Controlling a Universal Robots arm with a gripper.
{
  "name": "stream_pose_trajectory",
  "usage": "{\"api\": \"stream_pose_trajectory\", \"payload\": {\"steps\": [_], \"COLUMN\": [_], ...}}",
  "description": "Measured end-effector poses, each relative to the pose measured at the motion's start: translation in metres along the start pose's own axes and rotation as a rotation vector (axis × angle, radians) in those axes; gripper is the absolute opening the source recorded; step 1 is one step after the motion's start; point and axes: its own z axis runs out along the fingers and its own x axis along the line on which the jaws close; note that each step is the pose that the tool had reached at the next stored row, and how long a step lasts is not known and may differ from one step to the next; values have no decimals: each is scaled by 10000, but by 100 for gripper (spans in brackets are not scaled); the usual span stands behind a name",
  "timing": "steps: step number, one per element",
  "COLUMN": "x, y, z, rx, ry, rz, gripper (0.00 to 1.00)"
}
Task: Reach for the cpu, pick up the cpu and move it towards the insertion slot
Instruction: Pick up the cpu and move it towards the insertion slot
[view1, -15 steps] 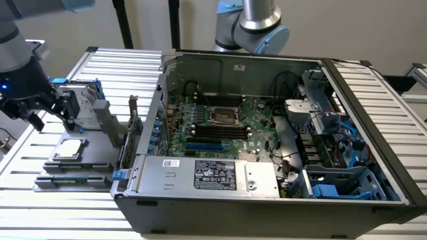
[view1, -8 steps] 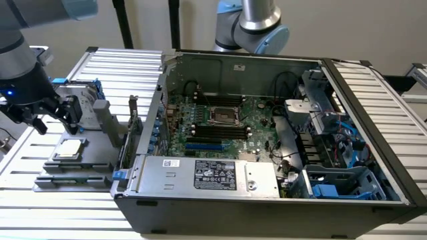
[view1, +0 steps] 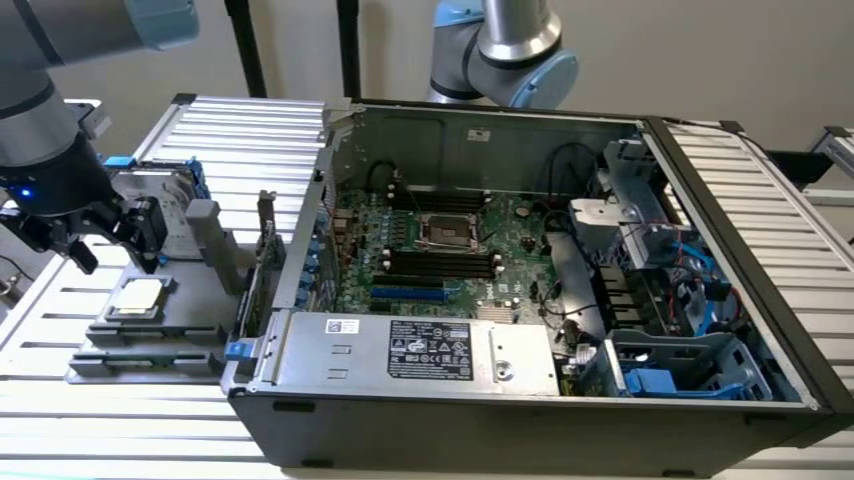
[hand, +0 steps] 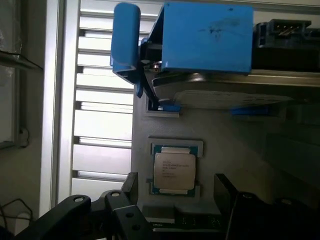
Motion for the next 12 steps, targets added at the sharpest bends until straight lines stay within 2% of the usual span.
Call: {"api": "stream_pose_trajectory", "payload": {"steps": [12], "x": [1], "y": [0], "z": [8], "rx": [-2], "ry": [-11], "rz": [0], "gripper": [71]}}
